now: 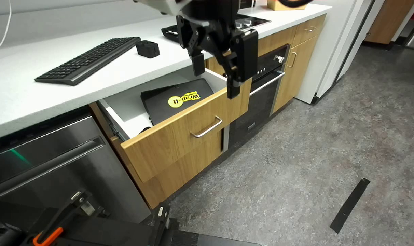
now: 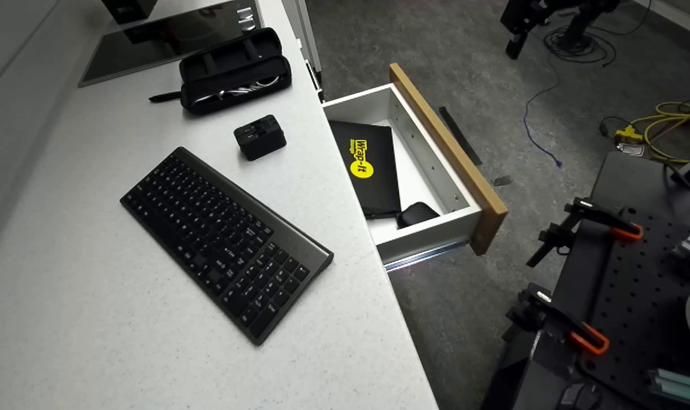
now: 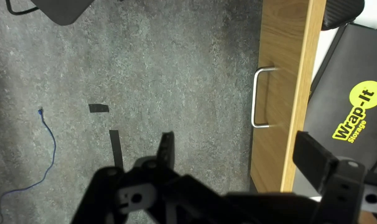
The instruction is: Close the drawer
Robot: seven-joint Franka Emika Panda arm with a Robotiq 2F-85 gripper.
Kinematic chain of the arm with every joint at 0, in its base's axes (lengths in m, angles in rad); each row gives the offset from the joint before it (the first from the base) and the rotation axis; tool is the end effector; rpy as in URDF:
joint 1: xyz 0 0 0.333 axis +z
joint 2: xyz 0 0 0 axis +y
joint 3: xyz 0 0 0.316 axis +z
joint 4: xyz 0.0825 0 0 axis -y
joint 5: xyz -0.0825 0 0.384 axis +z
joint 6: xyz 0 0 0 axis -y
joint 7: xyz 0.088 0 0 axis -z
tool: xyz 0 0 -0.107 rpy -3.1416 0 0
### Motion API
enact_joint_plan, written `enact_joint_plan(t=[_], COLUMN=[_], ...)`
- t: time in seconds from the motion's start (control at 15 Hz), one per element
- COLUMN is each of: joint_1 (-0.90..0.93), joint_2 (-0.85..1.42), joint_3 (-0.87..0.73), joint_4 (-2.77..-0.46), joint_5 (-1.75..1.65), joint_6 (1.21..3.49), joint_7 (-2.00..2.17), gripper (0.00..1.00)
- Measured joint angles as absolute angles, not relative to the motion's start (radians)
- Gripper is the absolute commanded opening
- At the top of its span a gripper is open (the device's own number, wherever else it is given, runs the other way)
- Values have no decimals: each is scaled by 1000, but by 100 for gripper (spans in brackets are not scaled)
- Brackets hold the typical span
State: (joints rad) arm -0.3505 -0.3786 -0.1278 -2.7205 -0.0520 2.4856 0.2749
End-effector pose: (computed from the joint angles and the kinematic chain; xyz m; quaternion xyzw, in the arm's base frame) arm 0.3521 -0.1794 0.3542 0.9355 -0.3461 0.0711 0.0007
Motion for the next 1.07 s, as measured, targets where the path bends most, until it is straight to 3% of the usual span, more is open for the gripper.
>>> enact_joint_plan(t=[0.2, 0.53, 0.8, 1.07], joint_1=[-361, -446, -451, -326], joint_2=[-328, -55, 186, 379], joint_3=[-121, -105, -109, -145], joint_4=[-2725, -2655, -2512, -2382], joint_5=[-66, -208, -306, -89], joint_6=[2651, 2913, 2938, 2931], joint_7=[342, 560, 755, 712], gripper=[100, 100, 100, 100])
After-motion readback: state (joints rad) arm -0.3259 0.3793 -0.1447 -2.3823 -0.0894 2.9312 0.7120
